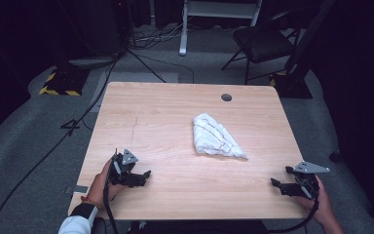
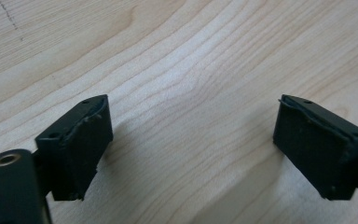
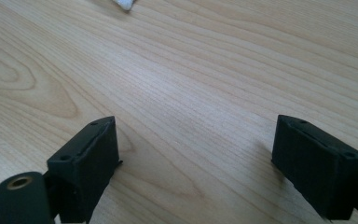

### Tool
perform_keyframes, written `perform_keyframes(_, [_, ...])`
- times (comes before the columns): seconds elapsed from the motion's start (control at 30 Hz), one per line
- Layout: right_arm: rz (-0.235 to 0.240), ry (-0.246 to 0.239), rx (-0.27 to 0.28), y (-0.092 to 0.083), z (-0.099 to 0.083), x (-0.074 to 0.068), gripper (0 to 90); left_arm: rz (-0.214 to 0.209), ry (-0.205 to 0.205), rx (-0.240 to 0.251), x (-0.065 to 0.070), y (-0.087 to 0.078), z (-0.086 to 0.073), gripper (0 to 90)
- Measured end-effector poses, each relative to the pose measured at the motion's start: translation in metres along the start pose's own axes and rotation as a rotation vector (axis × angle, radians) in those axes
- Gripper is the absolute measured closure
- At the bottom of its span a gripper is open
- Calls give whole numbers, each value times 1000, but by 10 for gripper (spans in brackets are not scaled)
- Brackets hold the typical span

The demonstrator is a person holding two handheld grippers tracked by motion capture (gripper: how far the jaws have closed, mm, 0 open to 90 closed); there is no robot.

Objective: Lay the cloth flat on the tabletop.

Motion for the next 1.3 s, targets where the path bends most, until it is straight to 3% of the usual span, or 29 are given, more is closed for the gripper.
perform_keyframes(0.4, [45,-50,-11,4,6,-1,148,-4,2,-3,3,-1,-1,94])
perform_keyframes(0.57, [47,-58,-67,11,19,1,177,-44,59,-7,8,-2,-2,95])
perform_keyframes(0.63, [35,-112,-45,19,33,-2,275,-56,81,-6,9,0,0,95])
perform_keyframes(0.8, [80,-173,-43,34,53,-13,331,-74,102,-6,14,5,7,94])
perform_keyframes(0.83, [116,-202,-22,39,68,-24,366,-85,117,-4,19,9,12,94])
perform_keyframes(0.93, [141,-231,-11,43,78,-33,387,-92,130,-6,24,12,17,94])
perform_keyframes(1.0, [148,-274,-16,53,88,-45,479,-104,148,-6,28,15,21,95])
perform_keyframes(1.07, [150,-276,-22,57,90,-47,498,-112,154,-9,31,18,25,95])
perform_keyframes(1.17, [143,-281,-34,65,95,-51,690,-121,168,-15,34,23,32,102])
perform_keyframes(1.23, [133,-295,-28,65,96,-53,824,-128,186,-16,39,28,42,167])
perform_keyframes(1.3, [140,-297,-24,65,96,-54,843,-142,201,-21,42,31,46,165])
Point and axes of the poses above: each handheld gripper's, and its own axes: y roughly forward along the jaws, z roughly out of its top, x roughly to its right, the point moved 5 cm from there along y, roughly forward along the jaws, and after that the axes turned 6 degrees about -x, right-handed, at the moved point
